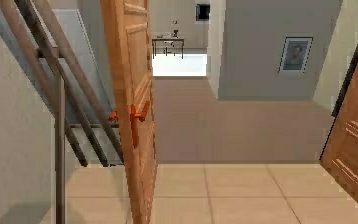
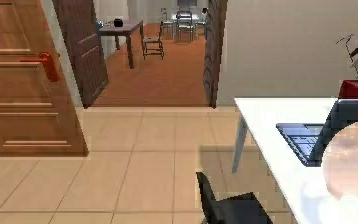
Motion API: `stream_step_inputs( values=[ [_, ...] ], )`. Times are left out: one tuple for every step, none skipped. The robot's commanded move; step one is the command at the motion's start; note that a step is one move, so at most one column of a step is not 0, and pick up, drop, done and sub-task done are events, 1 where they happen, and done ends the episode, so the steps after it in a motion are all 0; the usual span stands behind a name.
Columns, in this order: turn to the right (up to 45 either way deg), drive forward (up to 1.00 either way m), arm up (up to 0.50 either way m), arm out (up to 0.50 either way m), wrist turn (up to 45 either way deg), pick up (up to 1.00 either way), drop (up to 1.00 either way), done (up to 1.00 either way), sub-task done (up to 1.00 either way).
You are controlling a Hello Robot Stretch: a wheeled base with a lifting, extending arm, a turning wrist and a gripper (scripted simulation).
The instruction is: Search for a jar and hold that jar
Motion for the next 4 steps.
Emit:
stream_step_inputs(
  values=[
    [-30.0, 0.00, 0.00, 0.00, 0.0, 0.00, 0.00, 0.00, 0.00],
    [0.0, 0.20, 0.00, 0.00, 0.0, 0.00, 0.00, 0.00, 0.00],
    [45.0, 0.00, 0.00, 0.00, 0.0, 0.00, 0.00, 0.00, 0.00],
    [36.0, 0.00, 0.00, 0.00, 0.0, 0.00, 0.00, 0.00, 0.00]
  ],
)
